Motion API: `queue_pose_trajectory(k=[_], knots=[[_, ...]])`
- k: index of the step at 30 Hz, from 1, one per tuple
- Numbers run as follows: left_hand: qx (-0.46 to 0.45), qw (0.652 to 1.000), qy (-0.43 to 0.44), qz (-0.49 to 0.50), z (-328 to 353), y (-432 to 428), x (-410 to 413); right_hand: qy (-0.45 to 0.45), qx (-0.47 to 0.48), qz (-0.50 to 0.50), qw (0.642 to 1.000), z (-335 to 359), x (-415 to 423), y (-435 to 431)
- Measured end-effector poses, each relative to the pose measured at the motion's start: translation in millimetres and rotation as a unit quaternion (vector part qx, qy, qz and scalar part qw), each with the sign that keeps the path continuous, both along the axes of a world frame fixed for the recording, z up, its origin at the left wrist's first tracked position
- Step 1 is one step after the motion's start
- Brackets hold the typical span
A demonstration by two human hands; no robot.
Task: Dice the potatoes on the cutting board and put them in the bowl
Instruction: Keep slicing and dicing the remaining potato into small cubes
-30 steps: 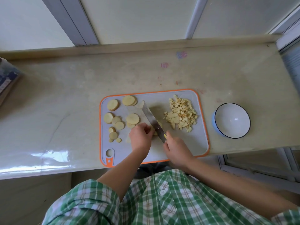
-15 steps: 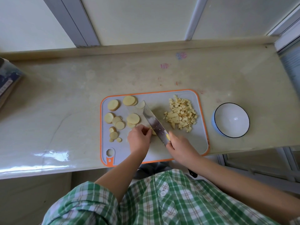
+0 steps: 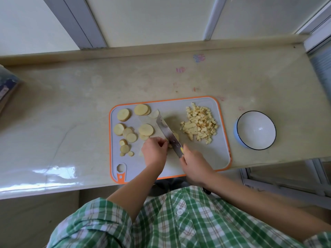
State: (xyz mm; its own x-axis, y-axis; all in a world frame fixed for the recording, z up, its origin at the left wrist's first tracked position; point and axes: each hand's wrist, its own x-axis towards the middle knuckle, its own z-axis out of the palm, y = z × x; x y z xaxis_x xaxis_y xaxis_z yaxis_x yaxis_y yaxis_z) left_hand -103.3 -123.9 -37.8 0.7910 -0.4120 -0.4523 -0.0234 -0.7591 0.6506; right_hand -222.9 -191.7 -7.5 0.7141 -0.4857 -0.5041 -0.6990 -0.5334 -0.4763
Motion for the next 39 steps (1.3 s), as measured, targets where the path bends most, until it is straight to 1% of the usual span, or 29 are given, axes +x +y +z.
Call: queue_pose_trajectory(k=[5, 8, 11, 13, 16, 20, 23, 27, 30, 32, 35, 39], knots=[[-0.014, 1.000, -0.011, -0.020, 0, 4, 3, -0.021, 0.004, -0.017, 1.000, -3, -1, 2], [-0.021, 0.997, -0.045, -0.056, 2, 10, 4, -0.038, 0.008, -0.037, 0.999, -5, -2, -4], [-0.027, 0.995, -0.066, -0.065, 2, 17, 6, -0.055, 0.005, -0.052, 0.997, -2, -4, -10], [-0.022, 0.996, -0.070, -0.051, 0, 20, 7, -0.069, 0.011, -0.053, 0.996, 3, -5, -13], [-0.027, 0.997, -0.075, 0.001, 2, 21, 9, -0.079, 0.010, -0.022, 0.997, 7, -6, -11], [-0.031, 0.994, -0.077, 0.078, 7, 23, 15, -0.059, 0.023, 0.005, 0.998, 4, -10, 1], [-0.038, 0.992, -0.066, 0.096, 7, 24, 15, -0.039, 0.028, -0.004, 0.999, 0, -17, 2], [-0.069, 0.995, -0.014, 0.075, 4, 18, 8, -0.021, -0.023, -0.049, 0.998, -5, -30, -14], [-0.067, 0.997, 0.015, 0.044, 3, 4, 0, -0.029, -0.036, -0.068, 0.997, -3, -35, -28], [-0.049, 0.999, 0.009, 0.015, 2, -6, -5, -0.039, -0.030, -0.069, 0.996, 0, -36, -31], [0.004, 1.000, -0.020, -0.015, 3, -16, -9, -0.053, -0.024, -0.070, 0.996, 2, -37, -26], [0.017, 0.998, -0.044, -0.036, 0, -17, -9, -0.045, -0.023, -0.035, 0.998, -3, -34, -15]])
